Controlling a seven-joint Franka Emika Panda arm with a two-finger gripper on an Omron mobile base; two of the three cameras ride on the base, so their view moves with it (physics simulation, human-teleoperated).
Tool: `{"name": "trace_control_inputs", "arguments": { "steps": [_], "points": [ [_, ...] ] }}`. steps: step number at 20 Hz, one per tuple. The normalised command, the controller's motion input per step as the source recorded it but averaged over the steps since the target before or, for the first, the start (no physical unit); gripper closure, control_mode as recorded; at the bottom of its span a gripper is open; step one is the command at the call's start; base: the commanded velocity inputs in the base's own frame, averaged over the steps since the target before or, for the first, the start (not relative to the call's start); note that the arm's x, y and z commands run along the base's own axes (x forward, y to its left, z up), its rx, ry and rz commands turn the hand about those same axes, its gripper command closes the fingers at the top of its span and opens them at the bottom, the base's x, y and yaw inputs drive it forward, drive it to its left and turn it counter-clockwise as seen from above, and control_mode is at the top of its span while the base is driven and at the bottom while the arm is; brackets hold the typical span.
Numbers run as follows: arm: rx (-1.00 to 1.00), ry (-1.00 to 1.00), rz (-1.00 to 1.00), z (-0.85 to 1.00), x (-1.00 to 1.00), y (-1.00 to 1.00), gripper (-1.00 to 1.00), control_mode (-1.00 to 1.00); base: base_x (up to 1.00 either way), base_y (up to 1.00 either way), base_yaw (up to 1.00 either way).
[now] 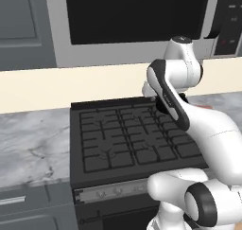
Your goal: Turn on the rear right burner of the stove.
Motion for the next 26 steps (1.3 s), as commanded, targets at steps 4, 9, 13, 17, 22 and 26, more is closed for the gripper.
{"name": "trace_control_inputs", "arguments": {
  "steps": [4,9,13,17,22,26],
  "points": [
    [0.0,0.0,0.0,0.0,0.0,0.0,-1.0,1.0,0.0,0.41,0.0],
    [0.0,0.0,0.0,0.0,0.0,0.0,-1.0,1.0,-0.11,0.45,0.0],
    [0.0,0.0,0.0,0.0,0.0,0.0,-1.0,1.0,-0.18,0.29,0.0],
    [0.0,0.0,0.0,0.0,0.0,0.0,-1.0,1.0,-0.21,0.06,-0.03],
    [0.0,0.0,0.0,-0.01,-0.06,0.0,-1.0,-1.0,0.0,-0.01,-0.01],
    [0.0,-0.03,0.0,-0.17,-0.72,-0.29,-1.0,-1.0,0.0,0.0,0.0]
  ]
}}
